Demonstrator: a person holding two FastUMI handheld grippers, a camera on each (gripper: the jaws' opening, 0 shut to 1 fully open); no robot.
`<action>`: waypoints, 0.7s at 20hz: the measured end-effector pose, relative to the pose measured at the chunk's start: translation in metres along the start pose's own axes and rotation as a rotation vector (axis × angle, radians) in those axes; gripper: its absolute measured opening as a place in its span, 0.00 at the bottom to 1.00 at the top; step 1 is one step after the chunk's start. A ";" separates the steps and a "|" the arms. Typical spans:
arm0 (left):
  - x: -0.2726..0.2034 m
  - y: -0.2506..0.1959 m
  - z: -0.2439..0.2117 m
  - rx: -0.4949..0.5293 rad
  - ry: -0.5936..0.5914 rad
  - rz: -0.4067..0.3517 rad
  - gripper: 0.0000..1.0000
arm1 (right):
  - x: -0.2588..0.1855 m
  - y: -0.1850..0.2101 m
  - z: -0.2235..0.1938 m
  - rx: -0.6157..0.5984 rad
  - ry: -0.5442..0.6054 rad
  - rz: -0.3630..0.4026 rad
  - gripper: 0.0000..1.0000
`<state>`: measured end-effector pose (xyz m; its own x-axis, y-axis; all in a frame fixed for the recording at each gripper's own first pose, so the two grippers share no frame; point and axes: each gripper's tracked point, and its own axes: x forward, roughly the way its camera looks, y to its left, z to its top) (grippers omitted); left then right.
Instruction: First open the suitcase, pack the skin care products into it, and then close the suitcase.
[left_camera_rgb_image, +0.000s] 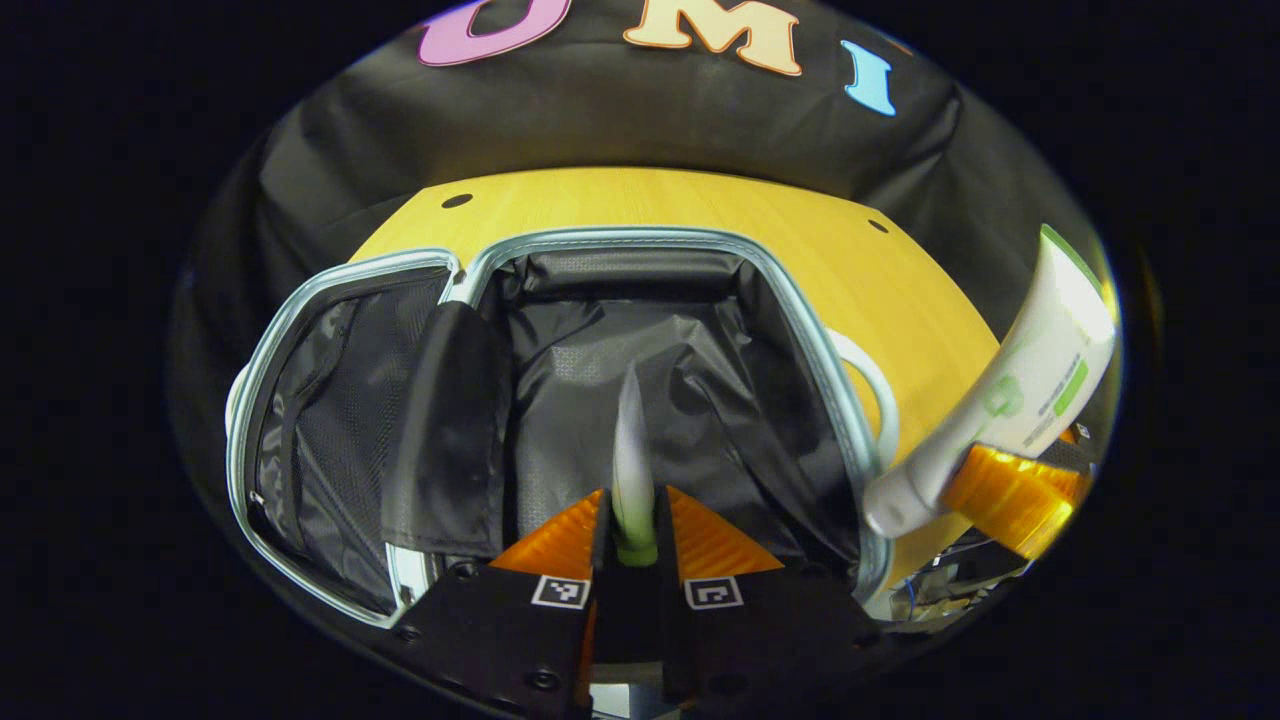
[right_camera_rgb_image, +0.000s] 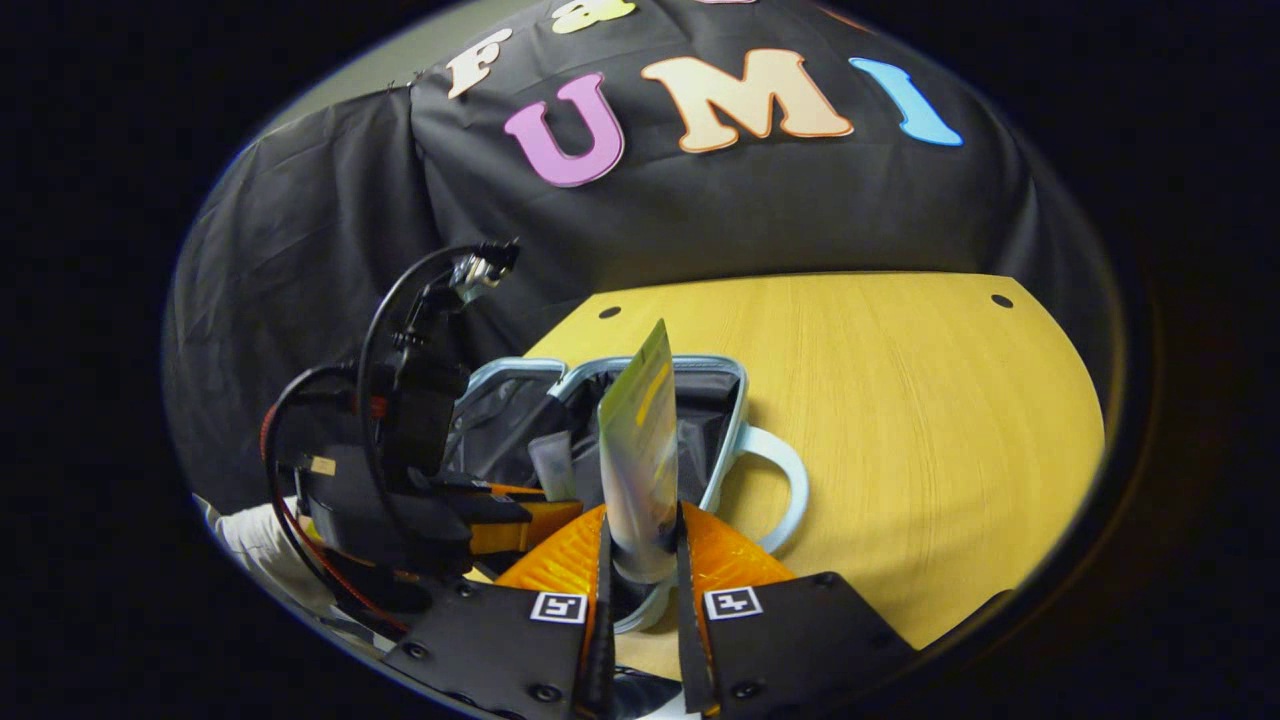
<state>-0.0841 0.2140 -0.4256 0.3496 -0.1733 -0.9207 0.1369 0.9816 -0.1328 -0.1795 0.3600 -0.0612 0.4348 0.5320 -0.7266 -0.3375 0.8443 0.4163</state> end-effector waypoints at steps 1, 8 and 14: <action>0.001 -0.004 0.001 -0.004 -0.002 -0.037 0.20 | 0.007 0.005 -0.012 0.004 0.033 -0.007 0.28; -0.027 0.013 0.038 -0.048 -0.115 -0.113 0.61 | 0.046 0.009 -0.056 0.029 0.237 -0.054 0.24; -0.064 0.112 0.080 -0.145 -0.257 0.029 0.68 | 0.038 0.015 -0.029 0.053 0.169 -0.011 0.51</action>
<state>-0.0167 0.3282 -0.3519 0.5776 -0.1410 -0.8041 -0.0042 0.9844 -0.1757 -0.1922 0.3904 -0.0982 0.2901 0.5080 -0.8110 -0.2865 0.8547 0.4329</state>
